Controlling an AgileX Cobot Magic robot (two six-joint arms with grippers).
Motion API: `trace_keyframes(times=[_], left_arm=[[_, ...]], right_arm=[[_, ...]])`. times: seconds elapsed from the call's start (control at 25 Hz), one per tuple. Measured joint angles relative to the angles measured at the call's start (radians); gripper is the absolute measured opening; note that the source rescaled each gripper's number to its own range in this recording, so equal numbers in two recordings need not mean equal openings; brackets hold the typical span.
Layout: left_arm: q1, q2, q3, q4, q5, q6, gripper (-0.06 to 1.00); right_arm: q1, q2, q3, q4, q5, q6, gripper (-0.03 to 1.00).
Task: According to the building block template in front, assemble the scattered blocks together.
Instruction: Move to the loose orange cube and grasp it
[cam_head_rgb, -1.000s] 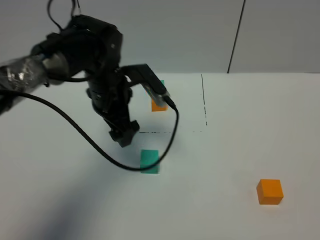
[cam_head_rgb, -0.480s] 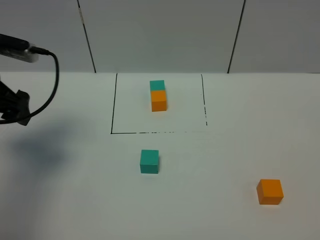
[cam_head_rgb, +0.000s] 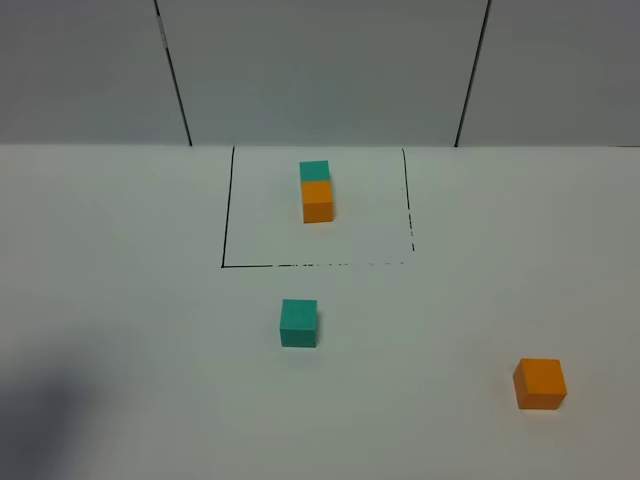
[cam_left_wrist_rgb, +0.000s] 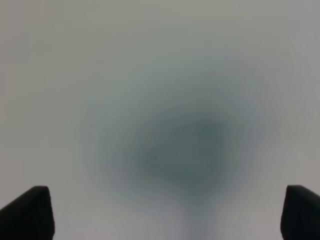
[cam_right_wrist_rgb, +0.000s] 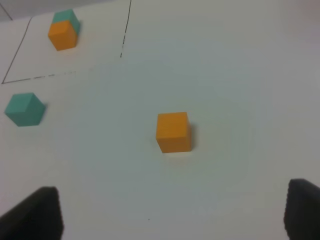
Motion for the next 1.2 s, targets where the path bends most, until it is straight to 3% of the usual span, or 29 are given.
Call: trace_keyframes(times=[0.12,0.32,0.52,0.8,1.2], left_arm=[[0.000,-0.189,0.083,0.032,0.015,-0.067,0.91],[0.000,-0.434,0.158,0.032,0.084,-0.081,0.90],[-0.009,-0.635,0.217,-0.026,0.112,-0.053,0.89],[-0.017,-0.793,0.311,-0.160,0.105,0.065,0.87],[-0.017,-0.920,0.326,-0.167,0.115,0.088,0.86]], right_arm=[[0.000,0.000,0.000,0.000,0.000,0.000,0.77],[0.000,0.000,0.000,0.000,0.000,0.000,0.77],[0.000,0.000,0.000,0.000,0.000,0.000,0.77],[0.000,0.000,0.000,0.000,0.000,0.000,0.77],[0.000,0.000,0.000,0.000,0.000,0.000,0.77]])
